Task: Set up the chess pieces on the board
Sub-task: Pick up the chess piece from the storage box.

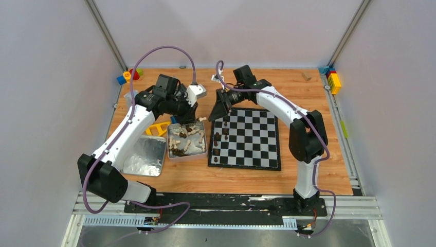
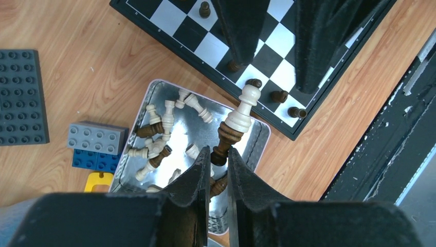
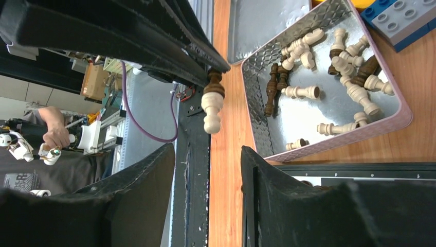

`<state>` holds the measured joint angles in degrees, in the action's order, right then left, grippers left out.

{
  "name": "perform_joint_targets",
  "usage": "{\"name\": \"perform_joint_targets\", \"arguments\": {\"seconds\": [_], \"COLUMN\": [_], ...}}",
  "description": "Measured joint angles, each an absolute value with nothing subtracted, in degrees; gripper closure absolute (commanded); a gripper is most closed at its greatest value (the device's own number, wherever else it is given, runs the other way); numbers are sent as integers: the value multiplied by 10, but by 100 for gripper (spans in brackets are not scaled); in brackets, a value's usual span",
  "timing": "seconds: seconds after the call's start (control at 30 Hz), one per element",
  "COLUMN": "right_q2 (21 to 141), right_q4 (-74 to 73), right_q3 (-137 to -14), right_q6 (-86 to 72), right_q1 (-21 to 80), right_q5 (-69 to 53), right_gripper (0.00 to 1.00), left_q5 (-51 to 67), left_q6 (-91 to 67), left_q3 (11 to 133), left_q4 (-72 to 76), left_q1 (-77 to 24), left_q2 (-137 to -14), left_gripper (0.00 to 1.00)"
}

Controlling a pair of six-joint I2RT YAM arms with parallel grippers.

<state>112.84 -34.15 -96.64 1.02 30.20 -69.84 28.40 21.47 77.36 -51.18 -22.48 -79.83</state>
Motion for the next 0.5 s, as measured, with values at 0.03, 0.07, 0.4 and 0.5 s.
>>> {"name": "perform_joint_targets", "arguments": {"seconds": [0.03, 0.07, 0.4, 0.5], "right_q2": [1131, 1133, 1160, 1165], "right_q4": [-337, -331, -314, -309], "right_q3": [-969, -972, -983, -988], "right_q6": [4, -4, -46, -54], "right_q1": [302, 302, 312, 319], "right_q5": [-700, -700, -703, -705], "right_gripper": [51, 51, 55, 59], "left_q5": [284, 284, 284, 284], "left_q6": [213, 211, 208, 208], "left_q3": [773, 773, 773, 773], "left_q4": [-512, -512, -512, -512], "left_q1": [-225, -226, -234, -236], "left_q2": [-798, -798, -798, -798], "left_gripper": [100, 100, 100, 100]}}
